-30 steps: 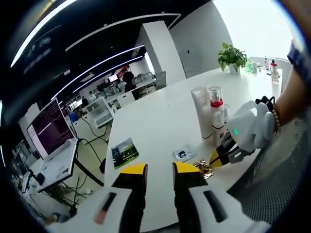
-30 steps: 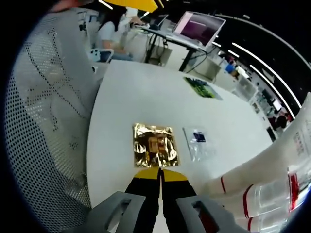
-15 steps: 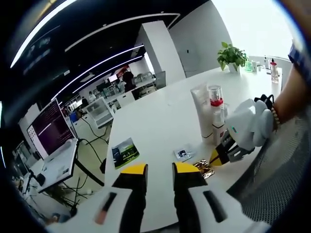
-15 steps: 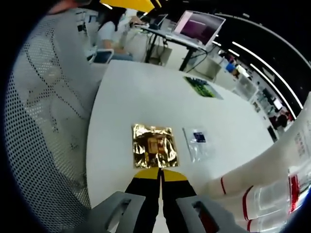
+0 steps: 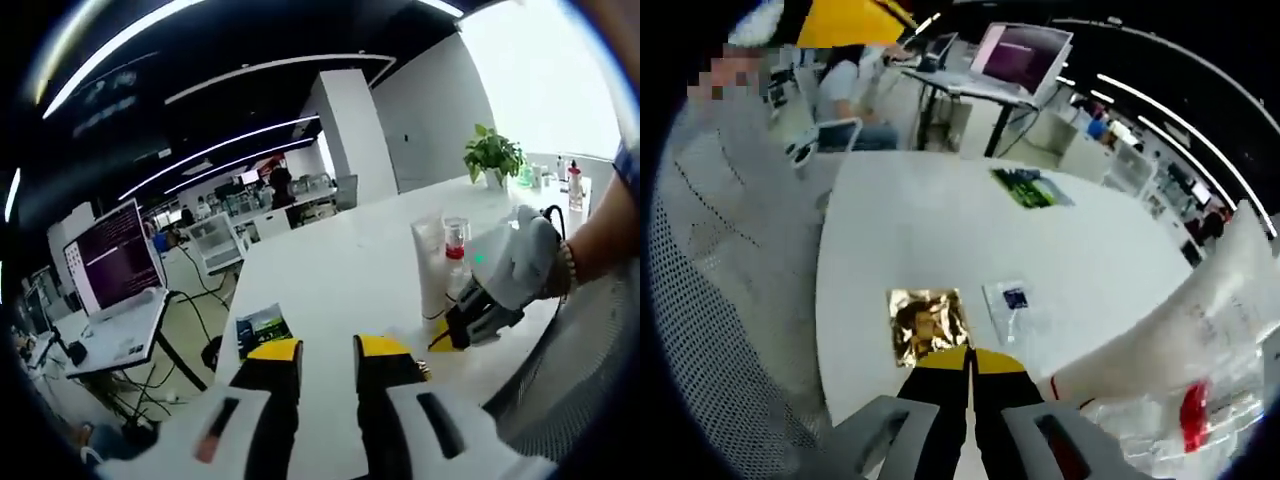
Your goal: Arrange the skincare products in the storage area until every visible bottle or jar stands upright without overlapping.
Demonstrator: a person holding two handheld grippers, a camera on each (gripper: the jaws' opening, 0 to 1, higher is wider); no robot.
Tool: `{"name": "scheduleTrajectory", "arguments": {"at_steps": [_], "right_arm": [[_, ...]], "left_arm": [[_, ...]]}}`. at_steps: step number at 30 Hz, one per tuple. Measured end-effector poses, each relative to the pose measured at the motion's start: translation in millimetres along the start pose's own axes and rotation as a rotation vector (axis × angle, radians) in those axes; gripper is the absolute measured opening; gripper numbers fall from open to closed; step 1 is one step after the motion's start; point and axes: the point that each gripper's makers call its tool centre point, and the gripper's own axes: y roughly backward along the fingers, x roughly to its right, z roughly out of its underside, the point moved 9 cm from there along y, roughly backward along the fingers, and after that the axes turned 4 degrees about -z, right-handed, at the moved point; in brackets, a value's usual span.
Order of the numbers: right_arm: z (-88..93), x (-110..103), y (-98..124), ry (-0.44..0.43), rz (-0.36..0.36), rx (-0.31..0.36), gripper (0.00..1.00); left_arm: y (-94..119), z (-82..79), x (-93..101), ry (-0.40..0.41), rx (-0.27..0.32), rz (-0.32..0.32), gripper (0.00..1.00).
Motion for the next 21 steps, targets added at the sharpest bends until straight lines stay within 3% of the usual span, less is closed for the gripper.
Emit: {"name": "scheduleTrajectory", "arguments": {"at_steps": [4, 6, 10, 11, 13, 15, 17, 19, 21], "right_arm": [[-28.3, 0.8, 30.2, -0.087, 0.049, 0.042, 0.0], [-35.4, -3.6, 42.2, -0.111, 0.067, 0.045, 0.0], [-37.3, -20.9, 55.5, -0.184, 0.124, 0.138, 0.0], [-34.2, -22.3, 54.7, -0.157, 0.151, 0.145, 0.0], [-25.5, -15.7, 52.2, 0.051, 0.253, 0.055, 0.0], [-26.0, -10.9, 52.6, 0.171, 0.329, 0.023, 0.0], [-22.5, -9.1, 48.5, 0.149, 0.338, 0.034, 0.0], [-19.7, -10.5, 42.6, 0.108, 0.289, 0.016, 0.0], [-20.3, -11.8, 38.1, 0.157, 0.28, 0.006, 0.0]], "left_arm": [[0.5, -1.2, -0.6, 0.01, 0.018, 0.001, 0.19], [1.0, -1.7, -0.6, 0.015, 0.027, 0.005, 0.19], [0.1, -4.0, 2.2, 0.005, 0.042, 0.032, 0.18], [-0.6, -4.5, 2.9, 0.003, 0.044, 0.035, 0.17], [-0.1, -5.5, 3.6, -0.003, 0.051, 0.025, 0.17], [0.8, -6.1, 3.9, -0.029, 0.056, 0.008, 0.16], [0.7, -5.5, 3.1, -0.029, 0.052, 0.005, 0.15], [1.3, -5.4, 1.5, -0.014, 0.056, 0.0, 0.16], [1.8, -5.5, 0.5, -0.009, 0.058, -0.012, 0.15]]}}
